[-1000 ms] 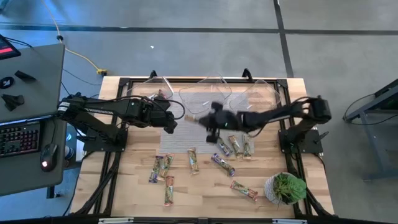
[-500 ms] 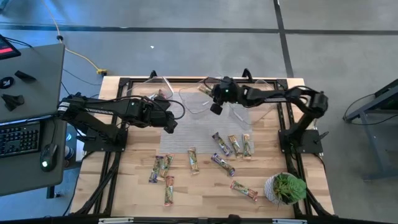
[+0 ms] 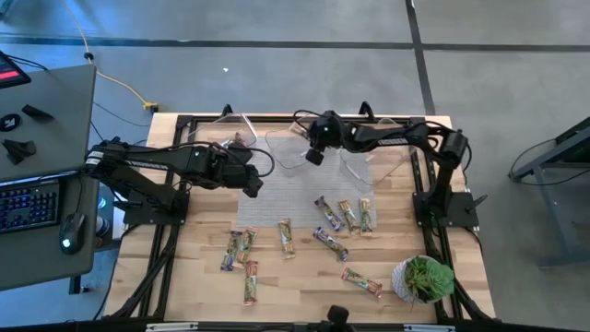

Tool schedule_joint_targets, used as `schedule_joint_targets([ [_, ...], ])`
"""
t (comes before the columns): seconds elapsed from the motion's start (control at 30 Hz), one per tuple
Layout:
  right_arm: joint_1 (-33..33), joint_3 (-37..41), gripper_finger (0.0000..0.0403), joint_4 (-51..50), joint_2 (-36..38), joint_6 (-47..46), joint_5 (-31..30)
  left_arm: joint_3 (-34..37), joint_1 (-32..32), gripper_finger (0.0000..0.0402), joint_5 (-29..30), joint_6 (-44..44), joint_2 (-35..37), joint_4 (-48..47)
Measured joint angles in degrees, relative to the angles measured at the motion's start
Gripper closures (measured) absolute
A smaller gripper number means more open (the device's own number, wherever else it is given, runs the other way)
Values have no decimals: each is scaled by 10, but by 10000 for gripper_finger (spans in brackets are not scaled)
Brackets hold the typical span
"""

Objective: Pick and place Granola Bars by type
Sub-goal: Put the yellow granola bar into the middle transparent bin

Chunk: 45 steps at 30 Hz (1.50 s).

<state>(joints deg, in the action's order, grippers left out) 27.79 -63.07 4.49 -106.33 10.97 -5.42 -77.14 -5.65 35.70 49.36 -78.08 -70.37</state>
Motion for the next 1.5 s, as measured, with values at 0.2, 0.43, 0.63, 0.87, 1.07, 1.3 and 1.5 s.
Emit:
schedule_joint_targets([
  [0.2,0,1,276,-12,-22,0,-4,0,0,261,-3,0,0,-1],
  [0.43,-13,2,269,-19,16,7,-2,0,0,261,-3,0,0,-1],
  [0.63,-67,1,269,-103,144,30,35,0,0,261,-3,0,0,-1],
  [0.87,-181,1,269,-276,206,-51,77,0,0,261,-3,0,0,-1],
  [1.07,-287,1,269,-406,197,-156,34,0,0,261,-3,0,0,-1],
  [1.3,-365,1,269,-516,194,-394,-16,0,0,261,-3,0,0,-1],
  [1.5,-393,2,269,-558,189,-497,-62,0,0,261,-1,0,0,-1],
])
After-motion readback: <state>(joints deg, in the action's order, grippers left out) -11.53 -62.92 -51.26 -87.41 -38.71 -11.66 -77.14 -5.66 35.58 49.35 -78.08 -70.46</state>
